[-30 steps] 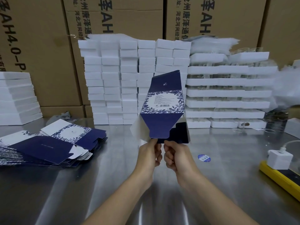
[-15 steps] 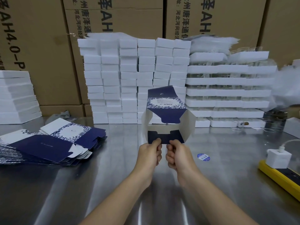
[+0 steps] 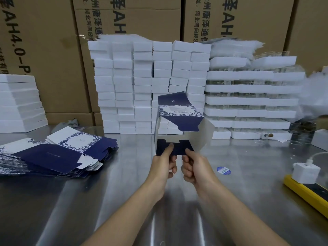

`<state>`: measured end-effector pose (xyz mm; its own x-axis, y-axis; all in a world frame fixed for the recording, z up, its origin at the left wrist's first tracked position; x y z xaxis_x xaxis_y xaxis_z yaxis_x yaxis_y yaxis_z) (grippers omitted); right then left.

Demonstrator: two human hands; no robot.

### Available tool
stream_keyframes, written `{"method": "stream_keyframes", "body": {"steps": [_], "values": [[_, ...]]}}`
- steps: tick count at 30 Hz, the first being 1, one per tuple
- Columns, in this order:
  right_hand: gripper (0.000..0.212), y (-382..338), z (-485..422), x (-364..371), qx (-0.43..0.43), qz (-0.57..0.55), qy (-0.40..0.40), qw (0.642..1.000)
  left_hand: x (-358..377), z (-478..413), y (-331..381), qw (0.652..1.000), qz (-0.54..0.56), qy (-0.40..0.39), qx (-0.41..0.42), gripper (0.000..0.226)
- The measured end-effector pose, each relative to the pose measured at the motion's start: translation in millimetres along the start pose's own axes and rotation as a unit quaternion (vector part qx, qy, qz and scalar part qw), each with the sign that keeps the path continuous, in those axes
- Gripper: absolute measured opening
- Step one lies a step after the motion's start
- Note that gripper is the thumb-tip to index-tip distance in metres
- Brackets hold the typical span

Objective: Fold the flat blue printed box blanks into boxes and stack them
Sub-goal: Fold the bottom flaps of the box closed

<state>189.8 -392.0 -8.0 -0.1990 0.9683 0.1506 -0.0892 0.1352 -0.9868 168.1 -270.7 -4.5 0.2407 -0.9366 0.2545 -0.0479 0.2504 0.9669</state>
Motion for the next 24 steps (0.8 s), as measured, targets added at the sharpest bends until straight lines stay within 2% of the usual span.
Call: {"method": "stream_keyframes", "body": {"steps": [3, 6, 8, 10, 12, 15, 18, 20, 22, 24], "values": [[0.046, 8.8, -0.2, 6.7, 0.031, 0.036, -0.027, 0.999, -1.0, -1.1, -5.0, 1.0, -0.002, -0.003, -0.011, 0.046], [0.04, -5.3, -0.3, -13.2, -0.044, 0.16, 0.07, 0.984, -11.8, -9.3, -7.9, 0.999, 0.001, 0.033, -0.01, 0.037], [0.049, -23.1, 5.0, -27.7, -0.127, 0.208, 0.15, 0.958, -21.8, -14.3, -7.3, 0.998, -0.003, 0.061, -0.01, 0.035], [0.061, -32.9, 10.9, -32.0, -0.18, 0.215, 0.177, 0.943, -28.8, -19.3, -7.1, 0.996, -0.043, 0.074, 0.008, 0.032], [0.077, -36.0, 15.0, -32.7, -0.196, 0.229, 0.192, 0.934, -32.3, -22.7, -7.2, 0.992, -0.092, 0.08, 0.032, 0.033], [0.095, -35.1, 17.0, -42.2, -0.165, 0.221, 0.229, 0.934, -32.6, -27.3, -3.6, 0.982, -0.155, 0.075, 0.072, 0.03], [0.091, -33.7, 12.7, -53.3, -0.138, 0.167, 0.248, 0.944, -31.5, -27.8, 0.6, 0.967, -0.225, 0.064, 0.1, 0.034], [0.084, -36.8, 7.7, -54.1, -0.162, 0.146, 0.235, 0.947, -30.5, -27.0, 1.2, 0.957, -0.261, 0.062, 0.108, 0.037], [0.075, -40.9, 3.5, -46.5, -0.192, 0.14, 0.181, 0.954, -28.0, -24.7, 1.3, 0.959, -0.256, 0.057, 0.111, 0.033], [0.056, -42.9, 1.5, -38.5, -0.214, 0.142, 0.13, 0.958, -24.5, -21.6, 2.5, 0.964, -0.237, 0.051, 0.111, 0.027]]}}
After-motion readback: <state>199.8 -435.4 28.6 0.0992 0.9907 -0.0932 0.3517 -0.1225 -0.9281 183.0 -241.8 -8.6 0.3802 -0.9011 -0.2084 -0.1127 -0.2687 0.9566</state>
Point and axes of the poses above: each hand's wrist, its own z-axis away from the middle knuckle, its own x-axis out of the palm, y = z × x, the point moved 9 cm from there along -z, towards the middle knuckle, and after that the axes turned 6 degrees about z, right-handed, at the moved point
